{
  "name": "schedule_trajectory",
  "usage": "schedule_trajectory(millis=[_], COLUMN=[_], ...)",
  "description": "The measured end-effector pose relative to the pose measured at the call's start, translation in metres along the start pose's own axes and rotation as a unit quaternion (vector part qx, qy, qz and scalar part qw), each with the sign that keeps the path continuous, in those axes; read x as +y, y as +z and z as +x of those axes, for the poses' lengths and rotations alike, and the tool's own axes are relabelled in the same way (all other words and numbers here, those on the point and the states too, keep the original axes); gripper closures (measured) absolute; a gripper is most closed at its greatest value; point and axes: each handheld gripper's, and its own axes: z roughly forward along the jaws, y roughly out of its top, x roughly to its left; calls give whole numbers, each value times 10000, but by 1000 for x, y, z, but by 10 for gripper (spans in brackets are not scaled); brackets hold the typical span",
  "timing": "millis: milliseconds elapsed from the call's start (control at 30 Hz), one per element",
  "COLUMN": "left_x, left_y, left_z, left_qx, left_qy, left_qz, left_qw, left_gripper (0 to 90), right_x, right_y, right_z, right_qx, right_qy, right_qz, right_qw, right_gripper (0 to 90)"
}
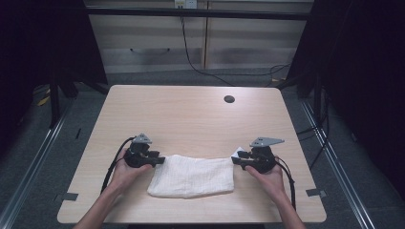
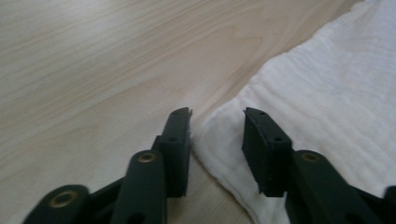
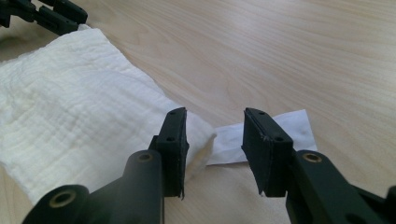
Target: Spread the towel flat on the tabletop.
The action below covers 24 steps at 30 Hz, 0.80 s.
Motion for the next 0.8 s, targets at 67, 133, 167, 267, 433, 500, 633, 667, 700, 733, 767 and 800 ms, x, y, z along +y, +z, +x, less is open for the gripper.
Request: schedule_trajectory(millis=[67,133,167,267,433,500,633,667,700,733,767,800], left_x=[-1,-1,-2,-4,-4,-4,-4,-5,-5,-6,-6,-6], left_y=[0,0,0,0,-3,-6,-11,-11,-12,-12,-13,-14], left_z=[-4,-4,-3,-2,-2,-2,-2,-2,-2,-1,-1,0], left_qx=[147,70,46,-55,-138,-155,-140,-125,-123,-132,-131,-118], left_qy=[247,308,284,257,228,227,225,215,202,188,152,148], left_qz=[26,32,30,-32,-160,-244,-332,-341,-341,-357,-391,-395], left_qw=[9996,9995,9996,9997,9995,9993,9991,9991,9991,9991,9990,9990], left_gripper=[712,800,824,858,866,867,867,867,867,867,866,867], right_x=[0,1,1,4,14,17,19,18,17,16,15,14], right_y=[-1,0,0,2,10,16,30,32,33,33,32,31], right_z=[0,-2,-2,-5,-5,-5,-2,-1,1,2,3,4], right_qx=[-19,-18,-30,-23,31,66,-14,-19,-48,-58,-48,-27], right_qy=[6,-3,19,70,110,121,39,-4,-45,-59,-60,-82], right_qz=[-8,-10,-18,-18,-109,-107,66,148,218,273,299,321], right_qw=[10000,10000,10000,10000,9999,9998,10000,9999,9997,9996,9995,9994], right_gripper=[601,600,600,608,621,628,685,684,681,664,649,632])
